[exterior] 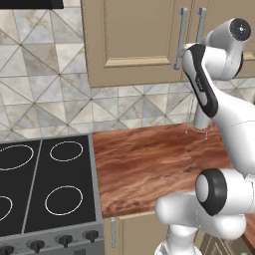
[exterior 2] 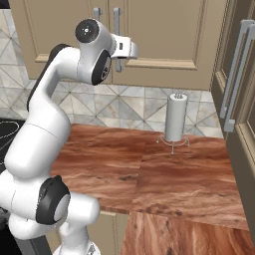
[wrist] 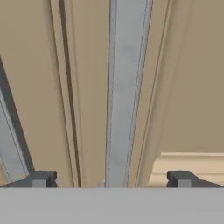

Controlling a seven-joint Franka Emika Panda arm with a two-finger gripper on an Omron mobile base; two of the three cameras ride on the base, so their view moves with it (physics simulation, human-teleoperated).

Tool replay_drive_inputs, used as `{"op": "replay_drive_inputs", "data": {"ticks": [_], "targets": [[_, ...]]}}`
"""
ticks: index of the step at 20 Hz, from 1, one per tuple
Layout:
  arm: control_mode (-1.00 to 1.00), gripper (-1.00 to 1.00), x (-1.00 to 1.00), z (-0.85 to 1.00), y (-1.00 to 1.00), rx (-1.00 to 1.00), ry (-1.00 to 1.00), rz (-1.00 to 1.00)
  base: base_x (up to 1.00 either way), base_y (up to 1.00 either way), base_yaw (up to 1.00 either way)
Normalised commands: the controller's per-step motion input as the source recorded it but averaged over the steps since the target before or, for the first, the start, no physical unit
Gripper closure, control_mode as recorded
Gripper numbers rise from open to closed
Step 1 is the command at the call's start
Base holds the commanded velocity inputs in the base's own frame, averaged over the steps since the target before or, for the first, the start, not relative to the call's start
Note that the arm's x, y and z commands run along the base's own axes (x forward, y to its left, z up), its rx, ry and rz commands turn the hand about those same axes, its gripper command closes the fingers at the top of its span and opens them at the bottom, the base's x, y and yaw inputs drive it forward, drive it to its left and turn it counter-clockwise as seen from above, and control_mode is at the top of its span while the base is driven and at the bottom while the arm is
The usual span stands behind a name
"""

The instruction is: Move the bowls from the cabinet to the plates on the dining table.

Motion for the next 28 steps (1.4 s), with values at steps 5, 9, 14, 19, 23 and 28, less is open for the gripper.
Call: {"op": "replay_drive_inputs", "data": {"ticks": [5, 9, 14, 19, 23, 28], "targets": [[-1.00, -1.00, 0.23, 0.00, -0.05, 0.00, -0.03, 0.02, 0.00, 0.00, 0.00], [-1.00, -1.00, 0.29, -0.03, 0.00, 0.00, -0.01, 0.02, 0.00, 0.00, 0.00], [-1.00, -1.00, 0.27, -0.03, -0.02, 0.00, 0.00, 0.02, 0.00, 0.00, 0.00], [-1.00, 1.00, 0.25, -0.04, 0.00, 0.00, 0.00, 0.01, 0.00, 0.00, 0.00], [-1.00, 1.00, 0.16, -0.05, 0.00, 0.00, -0.01, 0.00, 0.00, 0.00, 0.00], [-1.00, 1.00, 0.06, -0.09, 0.16, -0.02, -0.04, -0.01, 0.00, 0.00, 0.00]]}}
